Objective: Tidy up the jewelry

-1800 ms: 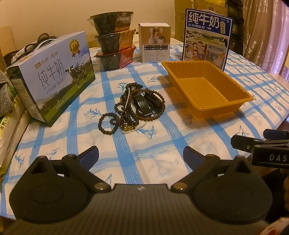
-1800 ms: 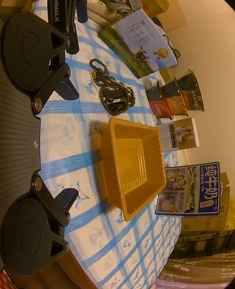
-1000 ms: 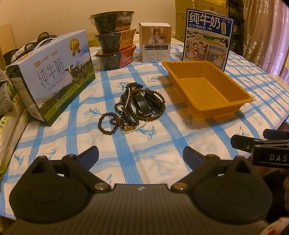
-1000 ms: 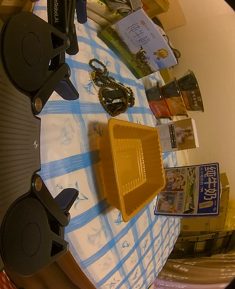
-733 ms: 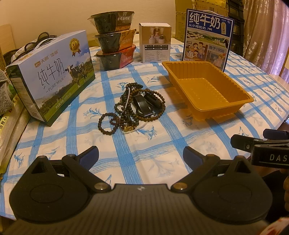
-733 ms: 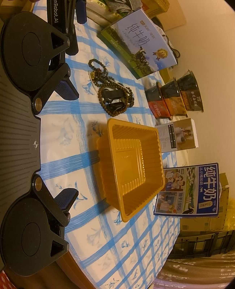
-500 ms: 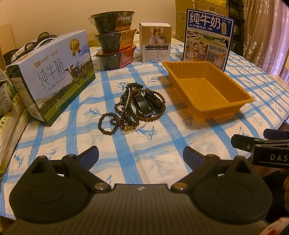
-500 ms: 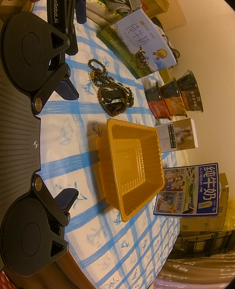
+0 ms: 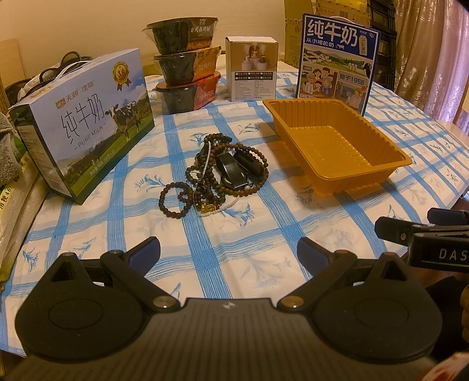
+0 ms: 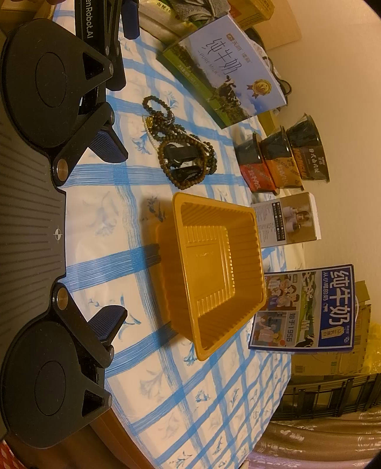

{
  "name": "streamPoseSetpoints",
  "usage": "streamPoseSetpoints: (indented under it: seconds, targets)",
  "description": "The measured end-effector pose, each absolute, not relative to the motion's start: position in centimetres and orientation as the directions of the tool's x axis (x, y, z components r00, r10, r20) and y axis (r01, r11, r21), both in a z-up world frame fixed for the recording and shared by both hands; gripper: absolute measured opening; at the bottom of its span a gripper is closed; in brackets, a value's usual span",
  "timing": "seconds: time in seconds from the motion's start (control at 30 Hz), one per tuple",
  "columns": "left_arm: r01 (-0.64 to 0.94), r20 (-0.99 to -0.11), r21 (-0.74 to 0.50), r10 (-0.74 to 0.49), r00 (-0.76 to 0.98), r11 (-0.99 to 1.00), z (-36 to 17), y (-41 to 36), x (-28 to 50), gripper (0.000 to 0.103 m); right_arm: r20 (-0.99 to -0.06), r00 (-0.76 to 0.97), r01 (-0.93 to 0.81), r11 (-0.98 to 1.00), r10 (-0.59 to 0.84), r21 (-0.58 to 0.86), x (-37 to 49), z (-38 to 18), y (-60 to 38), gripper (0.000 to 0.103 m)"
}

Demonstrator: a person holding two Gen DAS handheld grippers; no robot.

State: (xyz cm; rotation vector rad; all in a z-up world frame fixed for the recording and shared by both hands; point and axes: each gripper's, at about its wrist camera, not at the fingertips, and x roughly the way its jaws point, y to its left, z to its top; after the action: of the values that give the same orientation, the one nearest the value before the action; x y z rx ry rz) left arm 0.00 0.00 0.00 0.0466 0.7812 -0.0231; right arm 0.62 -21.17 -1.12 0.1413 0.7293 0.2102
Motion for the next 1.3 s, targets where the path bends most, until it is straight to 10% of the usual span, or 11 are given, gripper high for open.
streamPoseSetpoints:
  seconds: [1.3]
  targets:
    - [0.038,-0.707,0.032,-0.004,0.707,0.999,-0.08,-0.23,0.02,0.099,-0.648,0.723,-0.139,0.97,0.238,0.201,0.72,-1.26,-21.32,0.103]
